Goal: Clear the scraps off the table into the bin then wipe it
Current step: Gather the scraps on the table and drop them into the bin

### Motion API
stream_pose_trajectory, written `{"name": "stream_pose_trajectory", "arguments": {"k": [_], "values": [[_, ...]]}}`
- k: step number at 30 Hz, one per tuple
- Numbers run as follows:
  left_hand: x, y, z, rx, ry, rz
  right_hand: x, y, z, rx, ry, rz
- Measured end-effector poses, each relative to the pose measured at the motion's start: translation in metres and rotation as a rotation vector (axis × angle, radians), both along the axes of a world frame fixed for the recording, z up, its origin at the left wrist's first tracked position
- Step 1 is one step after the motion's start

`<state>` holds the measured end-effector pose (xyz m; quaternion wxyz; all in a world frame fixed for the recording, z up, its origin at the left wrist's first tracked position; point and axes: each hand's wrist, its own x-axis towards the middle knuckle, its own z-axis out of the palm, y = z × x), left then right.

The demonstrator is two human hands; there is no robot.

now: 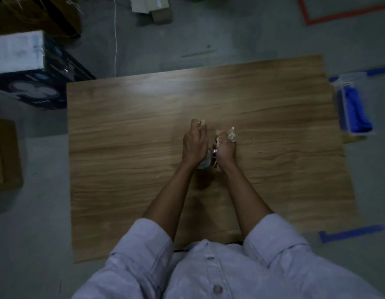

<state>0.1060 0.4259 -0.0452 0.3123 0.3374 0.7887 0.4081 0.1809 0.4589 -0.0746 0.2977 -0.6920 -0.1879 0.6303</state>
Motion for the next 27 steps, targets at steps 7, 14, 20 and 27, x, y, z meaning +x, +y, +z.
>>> {"name": "stream_pose_trajectory", "arguments": {"k": [7, 14, 20, 27], "values": [[0.015, -0.051, 0.028, -0.213, -0.301, 0.212, 0.007, -0.048, 0.035, -0.04, 0.182, -0.108], [0.016, -0.117, 0.062, 0.089, -1.013, 0.367, 0.003, -0.096, 0.085, 0.047, 0.221, 0.001], [0.019, -0.167, 0.091, 0.252, -0.971, 0.447, 0.002, -0.141, 0.132, 0.149, 0.358, 0.135], [0.038, -0.252, 0.116, 0.242, -0.992, 0.875, -0.012, -0.235, 0.163, 0.239, 0.414, 0.105]]}}
